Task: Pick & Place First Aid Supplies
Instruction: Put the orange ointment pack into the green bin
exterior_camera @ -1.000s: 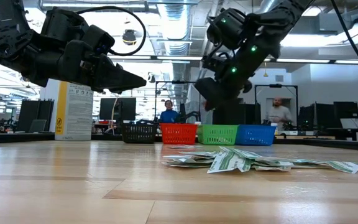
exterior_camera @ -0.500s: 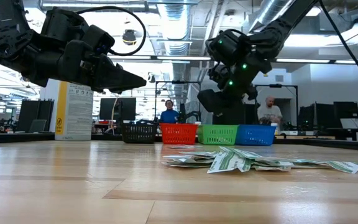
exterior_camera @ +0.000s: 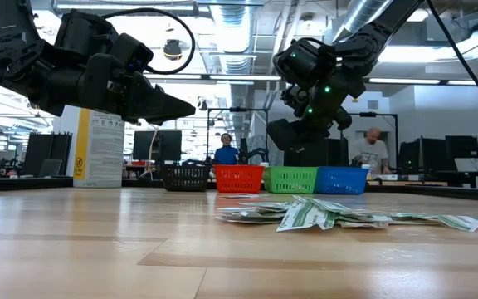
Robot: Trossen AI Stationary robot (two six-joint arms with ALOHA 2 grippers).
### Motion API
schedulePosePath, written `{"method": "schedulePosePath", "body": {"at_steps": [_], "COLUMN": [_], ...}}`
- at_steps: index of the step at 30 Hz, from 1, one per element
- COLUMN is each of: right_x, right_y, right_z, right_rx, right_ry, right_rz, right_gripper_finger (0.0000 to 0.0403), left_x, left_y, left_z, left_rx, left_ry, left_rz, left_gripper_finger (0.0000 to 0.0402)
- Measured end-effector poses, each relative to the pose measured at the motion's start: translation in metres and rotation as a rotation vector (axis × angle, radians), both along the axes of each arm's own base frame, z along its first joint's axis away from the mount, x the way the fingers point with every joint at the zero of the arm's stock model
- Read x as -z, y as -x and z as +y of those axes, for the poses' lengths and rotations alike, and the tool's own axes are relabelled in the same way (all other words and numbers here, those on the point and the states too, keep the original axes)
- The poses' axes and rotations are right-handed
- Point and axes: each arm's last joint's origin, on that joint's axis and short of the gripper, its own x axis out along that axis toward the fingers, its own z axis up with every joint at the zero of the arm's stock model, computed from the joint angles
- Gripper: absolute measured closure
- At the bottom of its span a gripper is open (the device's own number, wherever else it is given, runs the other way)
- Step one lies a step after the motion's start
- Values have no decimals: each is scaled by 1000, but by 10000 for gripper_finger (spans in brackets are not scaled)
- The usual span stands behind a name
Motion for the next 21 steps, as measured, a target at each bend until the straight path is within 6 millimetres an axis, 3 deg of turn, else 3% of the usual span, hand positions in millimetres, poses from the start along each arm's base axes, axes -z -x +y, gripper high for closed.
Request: {"method": "schedulePosePath", "body": {"at_steps": [13, 21], "right_x": [3, 1], "right_y": [0, 1], "right_z": [5, -4], "right_rx": [-34, -12], "right_ry": [3, 29], "right_rz": [-2, -22], "right_gripper_finger": [341, 341], "left_x": [0, 0], "left_y": [0, 0], "left_z": [0, 0], "left_rx": [0, 0], "left_ry": [0, 0], "left_rz": [0, 0], "left_gripper_finger": [300, 300]}}
